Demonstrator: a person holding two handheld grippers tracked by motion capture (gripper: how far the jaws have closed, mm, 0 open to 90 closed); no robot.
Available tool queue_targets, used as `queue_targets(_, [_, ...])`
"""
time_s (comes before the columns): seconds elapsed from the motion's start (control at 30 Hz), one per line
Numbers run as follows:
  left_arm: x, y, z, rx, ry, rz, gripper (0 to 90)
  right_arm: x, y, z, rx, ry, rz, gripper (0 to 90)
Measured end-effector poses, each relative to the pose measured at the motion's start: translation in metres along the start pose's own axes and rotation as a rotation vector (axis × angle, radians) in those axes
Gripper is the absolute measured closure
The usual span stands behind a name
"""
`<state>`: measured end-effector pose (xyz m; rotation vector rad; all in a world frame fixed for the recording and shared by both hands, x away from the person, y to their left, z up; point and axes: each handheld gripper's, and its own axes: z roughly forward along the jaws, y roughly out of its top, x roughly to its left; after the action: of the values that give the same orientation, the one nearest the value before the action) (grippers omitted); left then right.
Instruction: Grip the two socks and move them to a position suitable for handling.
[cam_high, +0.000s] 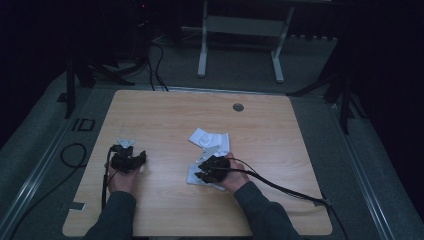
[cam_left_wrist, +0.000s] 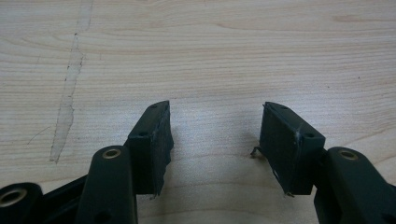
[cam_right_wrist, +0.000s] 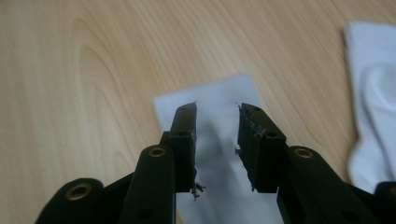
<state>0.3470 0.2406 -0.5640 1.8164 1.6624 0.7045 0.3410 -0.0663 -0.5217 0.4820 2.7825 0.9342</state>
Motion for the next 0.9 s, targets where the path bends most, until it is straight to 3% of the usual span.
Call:
queue_targets(0.33, [0.000, 0.000, 0.000, 0.000, -0.001, 0.000, 43.8, -0.003, -0.006, 0.023, 0.024, 0.034, 0.045, 66.8])
queue_targets(0.47, [0.000, 0.000, 0.000, -0.001, -0.001, 0.000, 43.6, -0.004, -0.005, 0.022, 0.030, 0.025, 0.056, 82.4])
queue_targets(0.53, [0.000, 0.000, 0.000, -0.001, -0.001, -0.001, 43.5, -0.005, -0.005, 0.021, 0.026, 0.020, 0.061, 86.0])
queue_targets(0.9, [0.000, 0.000, 0.000, -0.002, -0.001, -0.001, 43.5, -0.006, 0.000, 0.001, -0.008, -0.015, 0.056, 86.9])
